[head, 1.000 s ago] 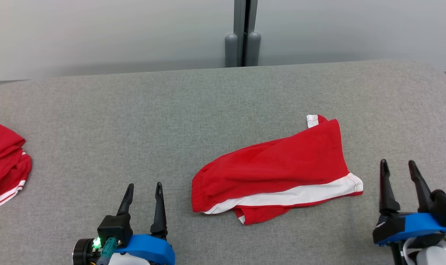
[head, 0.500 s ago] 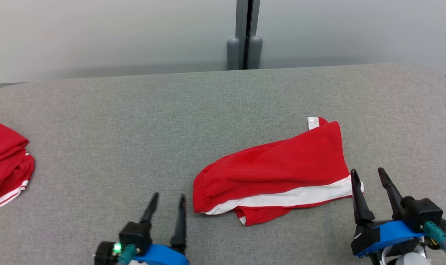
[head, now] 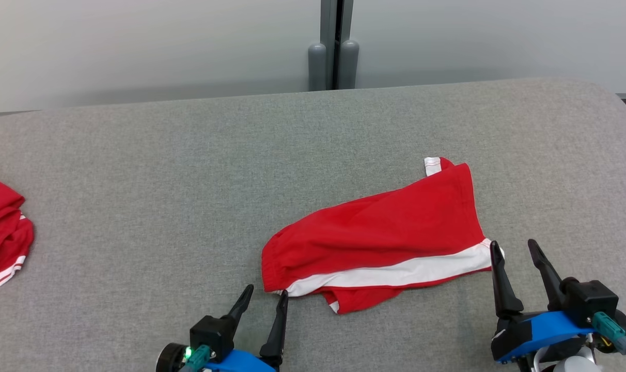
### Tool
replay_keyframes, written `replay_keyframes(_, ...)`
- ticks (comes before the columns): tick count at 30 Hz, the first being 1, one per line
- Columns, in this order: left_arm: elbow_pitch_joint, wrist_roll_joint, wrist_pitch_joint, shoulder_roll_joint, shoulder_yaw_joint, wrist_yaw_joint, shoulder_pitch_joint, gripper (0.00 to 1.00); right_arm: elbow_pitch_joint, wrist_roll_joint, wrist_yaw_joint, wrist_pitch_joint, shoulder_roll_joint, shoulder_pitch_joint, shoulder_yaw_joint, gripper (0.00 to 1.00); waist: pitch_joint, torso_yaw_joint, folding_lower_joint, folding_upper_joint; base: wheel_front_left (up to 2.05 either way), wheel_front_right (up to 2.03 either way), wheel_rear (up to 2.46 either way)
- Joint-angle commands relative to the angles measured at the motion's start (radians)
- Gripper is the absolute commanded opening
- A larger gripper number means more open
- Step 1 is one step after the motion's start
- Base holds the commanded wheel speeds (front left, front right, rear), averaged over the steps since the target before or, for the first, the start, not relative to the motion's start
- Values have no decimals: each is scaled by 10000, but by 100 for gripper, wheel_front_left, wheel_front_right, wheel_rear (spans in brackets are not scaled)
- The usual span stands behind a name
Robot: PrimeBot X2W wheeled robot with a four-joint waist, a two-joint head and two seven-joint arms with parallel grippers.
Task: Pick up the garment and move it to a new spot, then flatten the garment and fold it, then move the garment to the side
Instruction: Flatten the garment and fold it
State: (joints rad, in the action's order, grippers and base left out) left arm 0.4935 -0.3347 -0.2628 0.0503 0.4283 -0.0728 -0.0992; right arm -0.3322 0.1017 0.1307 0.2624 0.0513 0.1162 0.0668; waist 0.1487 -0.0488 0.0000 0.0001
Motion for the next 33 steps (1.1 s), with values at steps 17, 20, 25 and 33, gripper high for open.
replay_keyframes(17, 17, -101, -31, 0, -392, -68, -786, 100, -143, 186, 2, 34, 30, 273, -264, 100, 324, -348, 0, -1, 0, 0, 0)
replay_keyframes(20, 239, -74, -31, 0, -463, 193, -926, 94, -159, 207, 2, 34, 60, 329, -278, 100, 397, -442, 0, -1, 0, 0, 0)
replay_keyframes(25, 713, -12, -30, -3, -537, 782, -1418, 100, -159, 258, 2, 34, 61, 501, -329, 100, 681, -653, 0, -1, 0, 0, 0)
replay_keyframes(33, 1779, -91, -29, 3, -579, 1668, -2148, 100, -206, 318, 2, 36, 53, 660, -406, 100, 957, -970, 0, -1, 0, 0, 0)
